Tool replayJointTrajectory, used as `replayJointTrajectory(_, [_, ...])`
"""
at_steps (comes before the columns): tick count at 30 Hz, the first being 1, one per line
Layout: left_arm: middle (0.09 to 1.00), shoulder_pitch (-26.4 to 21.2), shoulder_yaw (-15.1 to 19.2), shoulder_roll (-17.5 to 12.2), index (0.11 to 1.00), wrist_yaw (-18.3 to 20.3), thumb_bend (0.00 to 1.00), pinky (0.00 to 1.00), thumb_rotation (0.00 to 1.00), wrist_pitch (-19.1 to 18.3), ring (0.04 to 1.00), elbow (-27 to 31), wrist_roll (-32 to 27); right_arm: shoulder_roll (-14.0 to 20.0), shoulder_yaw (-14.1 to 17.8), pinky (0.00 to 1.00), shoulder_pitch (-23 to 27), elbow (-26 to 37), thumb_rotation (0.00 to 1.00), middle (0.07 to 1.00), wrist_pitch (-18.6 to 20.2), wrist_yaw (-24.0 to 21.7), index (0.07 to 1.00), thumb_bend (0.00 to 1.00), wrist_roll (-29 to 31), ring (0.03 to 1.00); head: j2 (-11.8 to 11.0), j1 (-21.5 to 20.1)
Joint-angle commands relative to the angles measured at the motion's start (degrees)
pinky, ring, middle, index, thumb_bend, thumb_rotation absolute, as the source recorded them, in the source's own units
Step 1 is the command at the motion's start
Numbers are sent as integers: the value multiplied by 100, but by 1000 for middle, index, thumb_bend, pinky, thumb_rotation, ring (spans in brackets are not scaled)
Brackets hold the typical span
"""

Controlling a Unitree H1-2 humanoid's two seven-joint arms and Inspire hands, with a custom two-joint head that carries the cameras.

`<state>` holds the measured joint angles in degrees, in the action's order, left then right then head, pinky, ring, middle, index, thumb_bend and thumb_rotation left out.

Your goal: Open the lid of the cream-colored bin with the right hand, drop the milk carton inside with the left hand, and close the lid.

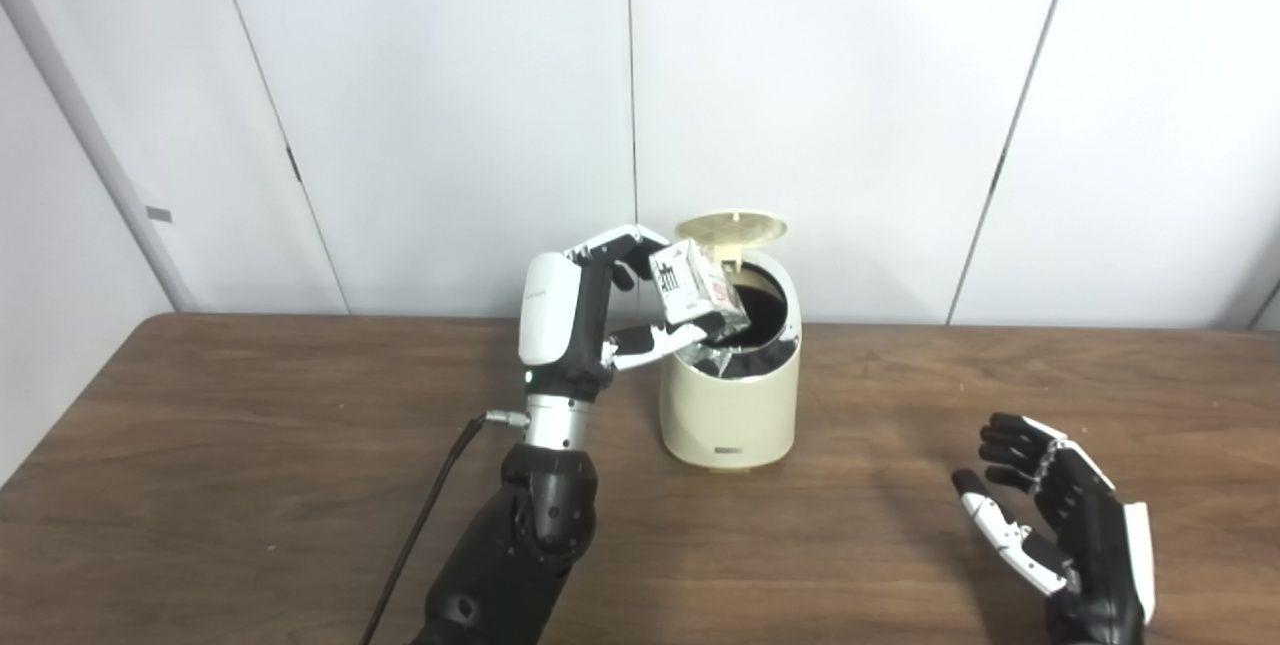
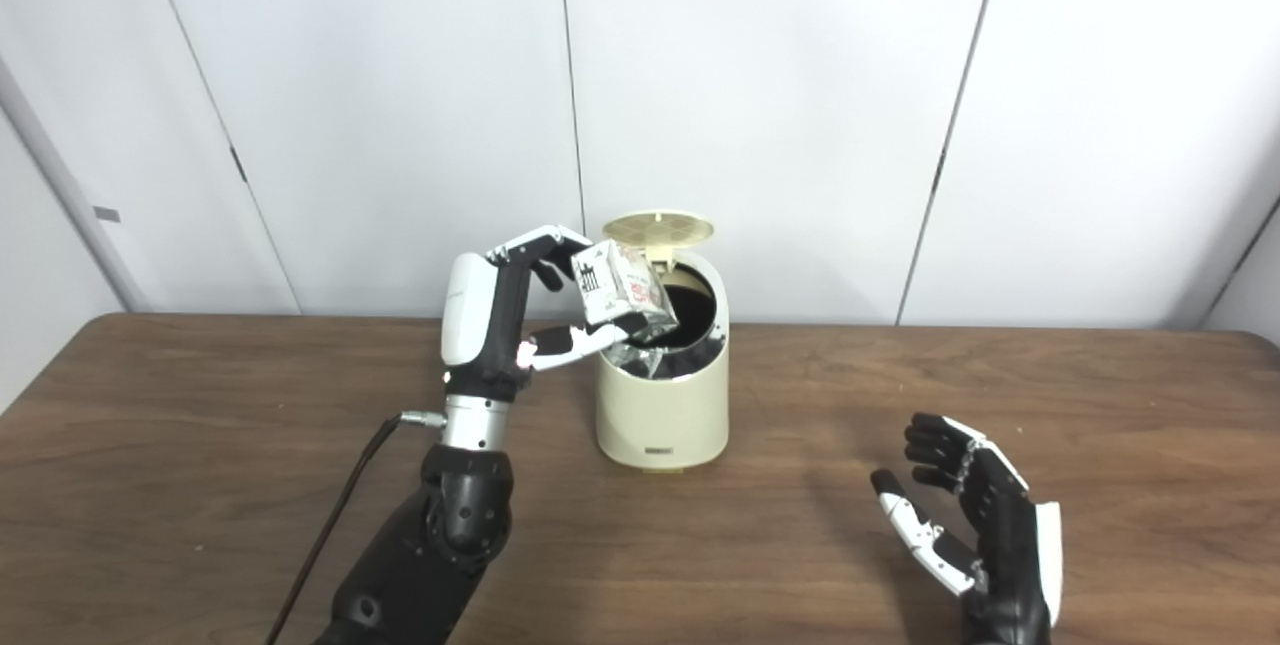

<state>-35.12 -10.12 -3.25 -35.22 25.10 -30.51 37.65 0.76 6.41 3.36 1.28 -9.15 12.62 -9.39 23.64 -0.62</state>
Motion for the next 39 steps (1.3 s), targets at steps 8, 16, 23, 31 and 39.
replayJointTrajectory(8, [474,-321,-48,-77,487,305,515,422,0,162,478,260,-446,-145,-75,640,-78,-69,139,673,-41,-18,663,298,112,674,29,0])
replayJointTrajectory(16, [483,-289,58,-72,490,588,524,459,0,52,497,334,-537,-126,-99,643,-61,-109,101,675,-84,1,663,291,101,675,28,3])
replayJointTrajectory(23, [480,-281,94,-85,496,794,524,467,0,15,508,344,-576,-146,-102,633,-68,-86,108,672,-34,43,663,291,43,669,30,-6])
replayJointTrajectory(31, [498,-247,172,-40,511,1079,976,491,253,8,520,352,-903,-139,-98,635,-67,-90,99,670,-50,40,662,291,53,669,28,-2])
replayJointTrajectory(39, [515,-223,207,-29,531,1115,1000,488,356,-117,533,420,-891,-120,-90,641,-57,-123,93,672,-106,10,661,293,116,675,31,16])
